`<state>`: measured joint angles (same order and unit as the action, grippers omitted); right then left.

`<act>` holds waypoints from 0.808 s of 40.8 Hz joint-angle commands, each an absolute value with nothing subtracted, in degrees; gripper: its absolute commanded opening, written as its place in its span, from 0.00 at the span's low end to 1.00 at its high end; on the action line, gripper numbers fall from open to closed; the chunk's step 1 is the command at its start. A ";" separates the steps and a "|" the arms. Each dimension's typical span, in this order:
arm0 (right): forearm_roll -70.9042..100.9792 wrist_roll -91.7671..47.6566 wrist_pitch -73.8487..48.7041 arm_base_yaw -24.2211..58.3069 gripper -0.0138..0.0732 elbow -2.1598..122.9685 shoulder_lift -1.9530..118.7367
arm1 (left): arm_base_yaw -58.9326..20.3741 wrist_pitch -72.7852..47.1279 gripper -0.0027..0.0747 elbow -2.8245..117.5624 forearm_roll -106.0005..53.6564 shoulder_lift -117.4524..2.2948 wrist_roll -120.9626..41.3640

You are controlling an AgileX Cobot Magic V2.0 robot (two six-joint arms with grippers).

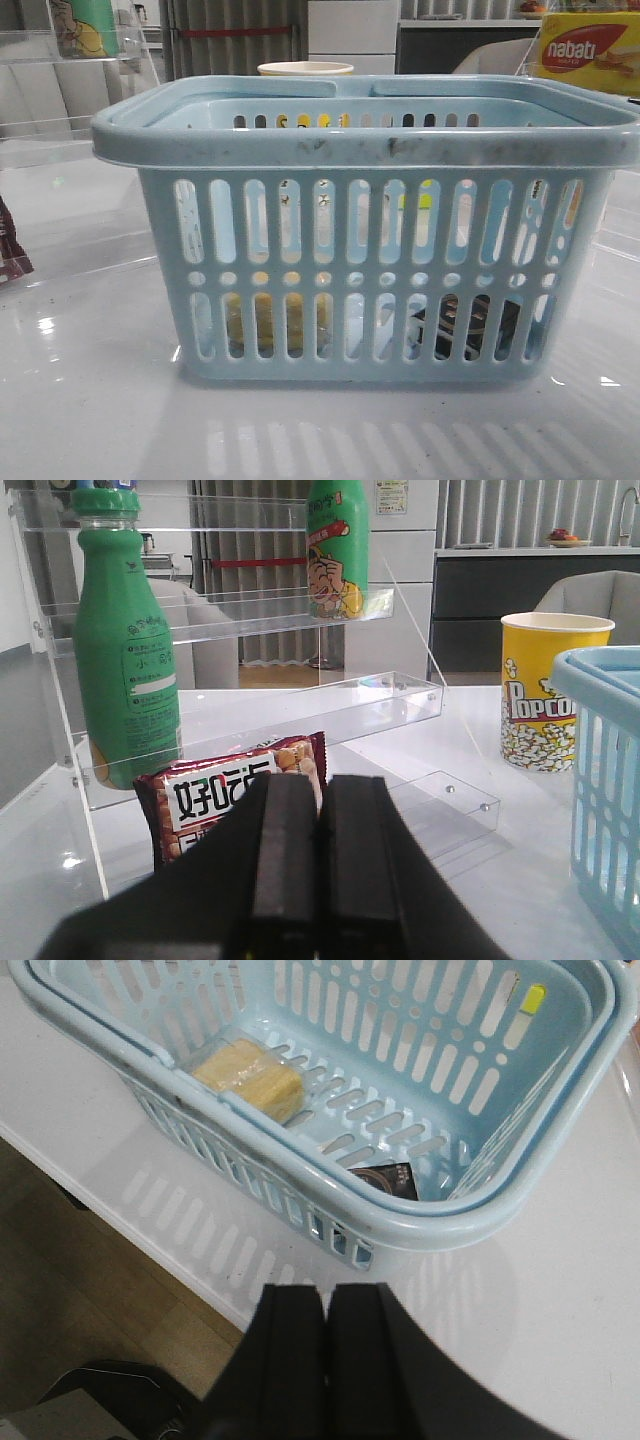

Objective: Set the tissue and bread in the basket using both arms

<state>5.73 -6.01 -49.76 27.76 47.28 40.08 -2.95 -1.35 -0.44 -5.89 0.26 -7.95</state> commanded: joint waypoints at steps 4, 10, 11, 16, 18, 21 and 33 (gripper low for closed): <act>6.11 -5.88 -46.36 27.90 0.22 48.73 39.98 | -3.38 3.58 0.15 -0.74 -5.89 1.22 -7.39; 6.11 -5.88 -45.87 27.66 0.22 48.07 38.87 | -3.38 3.58 0.15 -0.74 -5.89 1.22 -7.39; 6.16 -5.88 -45.94 27.08 0.22 47.65 38.42 | -3.38 3.58 0.15 -0.74 -5.89 1.22 -7.39; 6.35 -5.88 -42.77 19.69 0.22 43.83 33.19 | -3.38 3.58 0.15 -0.74 -5.89 1.22 -7.39; 6.35 -5.88 -40.41 15.74 0.22 41.12 29.88 | -3.38 3.58 0.15 -0.74 -5.89 1.22 -7.39; 6.30 -5.88 -35.30 10.58 0.22 35.99 24.56 | -3.38 3.58 0.15 -0.74 -5.89 1.22 -7.39; 6.30 -5.88 -12.71 -1.77 0.22 13.41 5.21 | -3.38 3.58 0.15 -0.74 -5.89 1.22 -7.39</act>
<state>6.23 -6.01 -23.28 0.04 16.76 7.74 -2.95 -1.35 -0.44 -5.89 0.26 -7.73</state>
